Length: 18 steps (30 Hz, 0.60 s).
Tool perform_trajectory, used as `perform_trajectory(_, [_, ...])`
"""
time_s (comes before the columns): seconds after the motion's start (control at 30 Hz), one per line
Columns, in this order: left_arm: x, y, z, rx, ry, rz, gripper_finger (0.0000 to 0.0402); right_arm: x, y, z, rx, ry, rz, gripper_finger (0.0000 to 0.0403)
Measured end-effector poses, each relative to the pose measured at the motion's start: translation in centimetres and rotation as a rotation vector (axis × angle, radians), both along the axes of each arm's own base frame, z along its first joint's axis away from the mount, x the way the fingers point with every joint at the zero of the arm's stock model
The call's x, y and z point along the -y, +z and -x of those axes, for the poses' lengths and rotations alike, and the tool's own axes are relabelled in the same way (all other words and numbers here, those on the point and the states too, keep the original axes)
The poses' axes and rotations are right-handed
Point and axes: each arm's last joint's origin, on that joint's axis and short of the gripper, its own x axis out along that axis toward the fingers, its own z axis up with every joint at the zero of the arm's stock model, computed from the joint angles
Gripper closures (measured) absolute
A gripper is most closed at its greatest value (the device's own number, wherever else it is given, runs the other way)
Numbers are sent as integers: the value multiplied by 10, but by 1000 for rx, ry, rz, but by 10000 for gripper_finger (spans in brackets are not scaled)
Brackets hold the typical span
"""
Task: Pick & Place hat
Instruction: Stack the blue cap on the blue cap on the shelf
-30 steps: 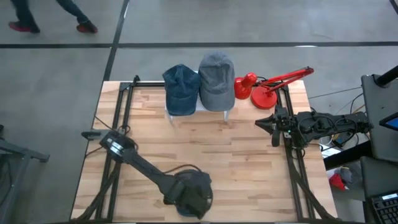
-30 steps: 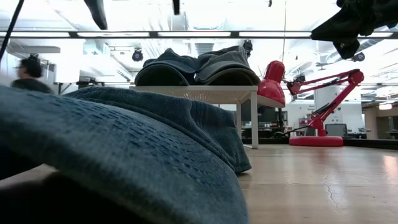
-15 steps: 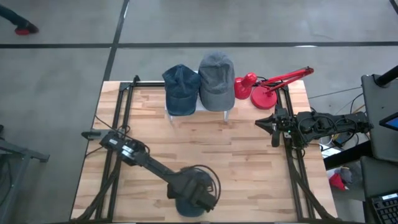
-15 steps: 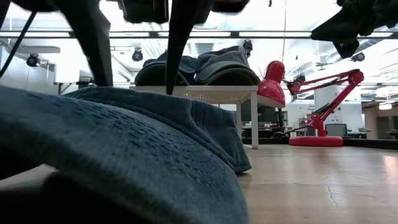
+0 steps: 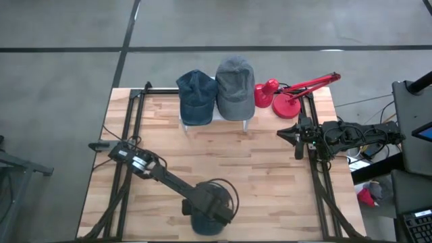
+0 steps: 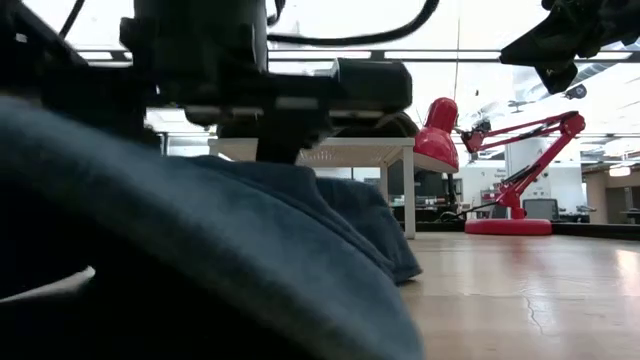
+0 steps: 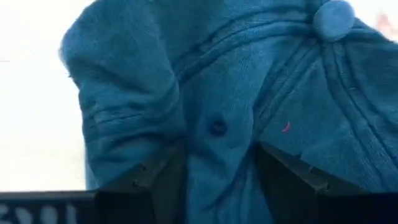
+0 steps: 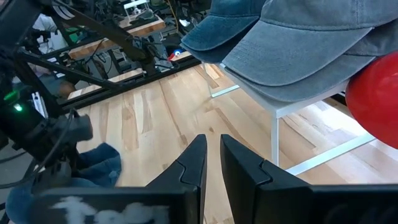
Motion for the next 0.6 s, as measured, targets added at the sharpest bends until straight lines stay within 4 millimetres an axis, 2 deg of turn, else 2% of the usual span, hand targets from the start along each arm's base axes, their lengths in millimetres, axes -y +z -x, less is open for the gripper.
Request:
perform_trajectory(0.1, [-1, -10, 1, 18, -14, 12, 202, 0, 0, 0, 0, 0, 0, 358])
perform_trajectory(0.2, [-1, -14, 2, 11, -32, 14, 232, 0, 0, 0, 0, 0, 0, 359])
perform_trajectory(0.5, [-2, -14, 3, 4, -78, -12, 381, 0, 0, 0, 0, 0, 0, 359])
perform_trajectory(0.6, [-2, -11, 3, 5, -87, -14, 385, 0, 0, 0, 0, 0, 0, 358])
